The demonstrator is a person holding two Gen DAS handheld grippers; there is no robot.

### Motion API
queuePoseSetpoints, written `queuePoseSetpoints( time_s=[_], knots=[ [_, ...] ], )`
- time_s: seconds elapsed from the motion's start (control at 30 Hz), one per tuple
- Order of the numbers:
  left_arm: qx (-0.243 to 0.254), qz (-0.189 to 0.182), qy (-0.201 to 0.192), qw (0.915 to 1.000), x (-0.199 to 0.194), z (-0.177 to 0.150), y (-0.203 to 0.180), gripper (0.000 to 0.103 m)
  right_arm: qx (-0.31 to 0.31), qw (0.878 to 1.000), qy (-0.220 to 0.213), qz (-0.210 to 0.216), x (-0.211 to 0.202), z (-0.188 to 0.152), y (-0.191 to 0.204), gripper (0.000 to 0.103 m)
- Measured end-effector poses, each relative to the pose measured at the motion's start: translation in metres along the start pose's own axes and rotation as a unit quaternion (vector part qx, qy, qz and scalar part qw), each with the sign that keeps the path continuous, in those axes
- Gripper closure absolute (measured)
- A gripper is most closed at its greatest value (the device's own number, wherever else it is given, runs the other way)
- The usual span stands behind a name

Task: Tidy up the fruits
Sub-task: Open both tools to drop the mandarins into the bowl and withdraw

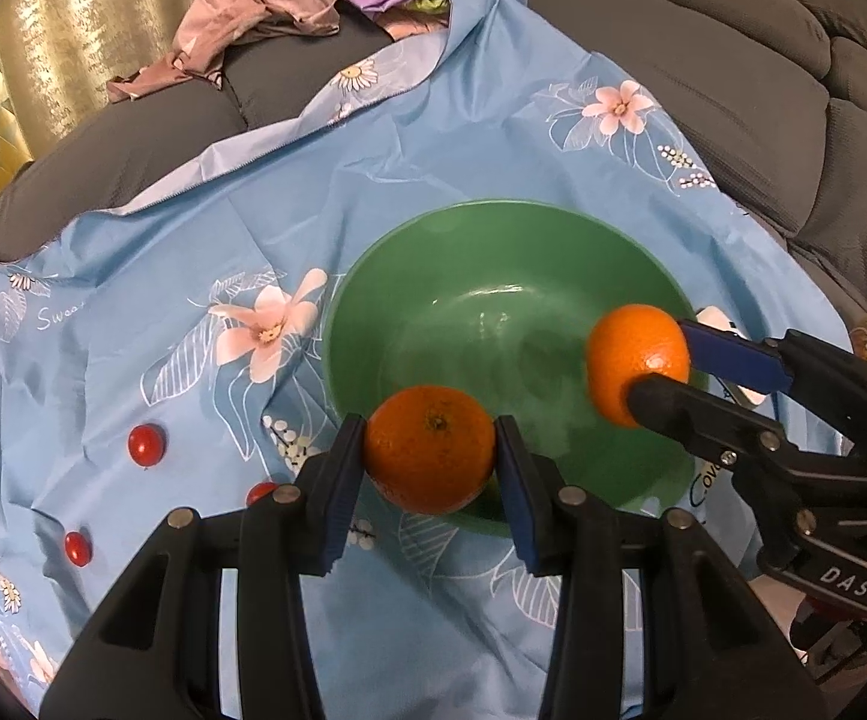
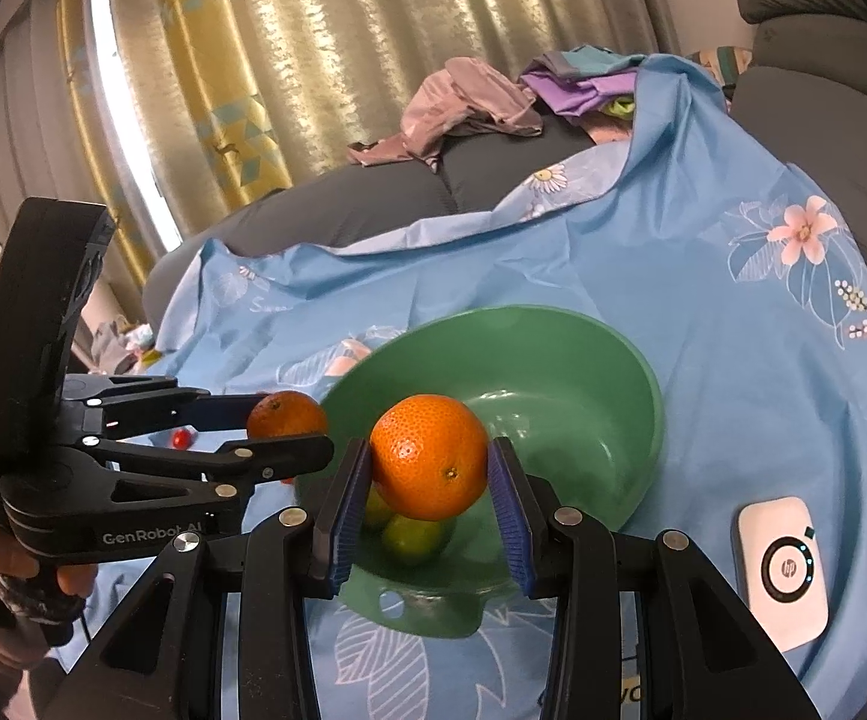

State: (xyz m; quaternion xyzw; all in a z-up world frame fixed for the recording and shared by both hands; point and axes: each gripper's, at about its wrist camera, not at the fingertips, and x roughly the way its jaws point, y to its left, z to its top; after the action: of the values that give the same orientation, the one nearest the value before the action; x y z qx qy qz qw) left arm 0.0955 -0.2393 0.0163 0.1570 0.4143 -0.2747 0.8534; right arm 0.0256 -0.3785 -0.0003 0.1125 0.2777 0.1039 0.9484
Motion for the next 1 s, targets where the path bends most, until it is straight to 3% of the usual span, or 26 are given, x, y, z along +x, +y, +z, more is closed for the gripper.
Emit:
queuePoseSetpoints(
  time_s=[0.73,1.0],
  knots=[
    [0.01,0.009,0.03,0.9995,0.034,0.001,-0.006,0.06,-0.009,0.998,0.034,-0.05,0.016,0.0,-0.002,0.062],
    [0.002,0.01,0.018,0.9998,0.025,0.003,-0.005,0.039,-0.008,0.998,0.03,-0.057,0.01,0.0,-0.003,0.062]
  ],
)
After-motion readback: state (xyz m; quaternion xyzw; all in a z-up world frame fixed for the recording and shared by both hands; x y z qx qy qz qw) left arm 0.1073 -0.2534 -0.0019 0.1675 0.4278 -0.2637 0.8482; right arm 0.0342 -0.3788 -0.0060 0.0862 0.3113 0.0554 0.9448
